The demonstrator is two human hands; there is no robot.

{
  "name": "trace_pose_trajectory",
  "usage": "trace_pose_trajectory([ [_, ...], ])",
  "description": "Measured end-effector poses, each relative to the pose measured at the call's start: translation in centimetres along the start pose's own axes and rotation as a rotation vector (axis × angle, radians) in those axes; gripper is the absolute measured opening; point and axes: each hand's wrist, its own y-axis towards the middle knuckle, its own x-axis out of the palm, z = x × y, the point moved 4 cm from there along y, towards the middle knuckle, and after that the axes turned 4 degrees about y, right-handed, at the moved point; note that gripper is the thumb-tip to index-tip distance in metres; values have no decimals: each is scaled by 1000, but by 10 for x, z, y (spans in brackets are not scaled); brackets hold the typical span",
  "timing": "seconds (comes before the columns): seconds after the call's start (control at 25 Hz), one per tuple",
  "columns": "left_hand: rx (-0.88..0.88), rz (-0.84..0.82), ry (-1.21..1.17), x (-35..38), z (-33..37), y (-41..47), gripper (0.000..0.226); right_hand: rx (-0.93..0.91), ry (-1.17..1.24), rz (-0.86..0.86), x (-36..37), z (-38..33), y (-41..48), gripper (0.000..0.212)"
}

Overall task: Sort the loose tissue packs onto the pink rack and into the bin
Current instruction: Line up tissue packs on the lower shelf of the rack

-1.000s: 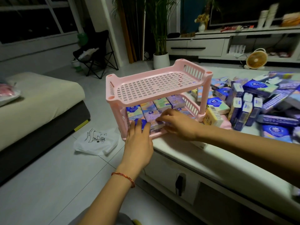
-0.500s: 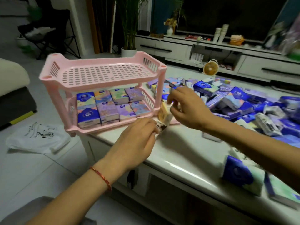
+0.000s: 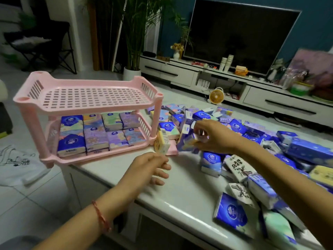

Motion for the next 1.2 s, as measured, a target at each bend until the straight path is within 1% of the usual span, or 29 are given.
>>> trace_pose_trajectory([
  [0.04,-140,-82,-201,3,-1,0,20,22,142,-27,-11,-11,-5,22],
  [0.08,-240,-165,-334,6,-1,-2,35,8,238,-30,-21,-27,-9,25],
  [0.12,-290,-231,-408,7,-1,-4,45,-33,267,-30,-27,-47,-12,29],
  [0.16,-298,-270,-449,7,0,-4,48,-103,246,-37,-29,-67,-15,32],
  [0.24,-242,-273,-499,7,6,-4,36,-231,165,-138,-15,-98,-19,34],
  [0.28,-216,-244,-511,6,7,-3,30,-263,180,-231,-3,-103,-19,31],
  [0.32,-210,-205,-498,5,6,-1,28,-231,276,-318,4,-98,-17,24],
  [0.36,-227,-162,-456,2,3,2,24,-149,422,-336,8,-87,-11,19],
  [0.4,-249,-126,-401,-1,-1,3,21,-66,511,-280,11,-69,-4,20],
  [0.44,-262,-104,-356,-3,-3,3,19,9,459,-157,12,-48,2,28],
  [0.48,-268,-95,-331,-5,-5,2,18,63,247,-29,14,-28,9,42],
  [0.52,-267,-89,-312,-6,-6,2,17,90,-21,28,20,-12,13,57],
  [0.56,-260,-83,-286,-7,-6,1,16,80,-223,31,27,-2,17,68],
  [0.6,-249,-78,-250,-8,-6,0,15,49,-310,18,35,4,21,73],
  [0.64,-239,-65,-218,-10,-6,0,14,24,-341,-4,41,6,24,70],
  [0.76,-224,-26,-189,-17,-6,2,14,-129,-391,96,44,8,31,41],
  [0.8,-227,-21,-195,-20,-6,2,14,-141,-390,116,42,9,32,33],
  [0.92,-233,-7,-216,-27,-3,2,15,-127,-264,100,30,12,25,20],
  [1.0,-235,6,-265,-32,1,0,15,-87,-145,125,9,11,16,9],
  [1.08,-238,38,-289,-40,6,-2,13,-65,-61,195,-17,0,6,16],
  [1.16,-227,112,-276,-53,12,-3,13,-112,48,258,-33,-28,-1,15],
  [1.2,-208,173,-271,-61,15,-3,14,-149,118,247,-32,-46,-3,15],
])
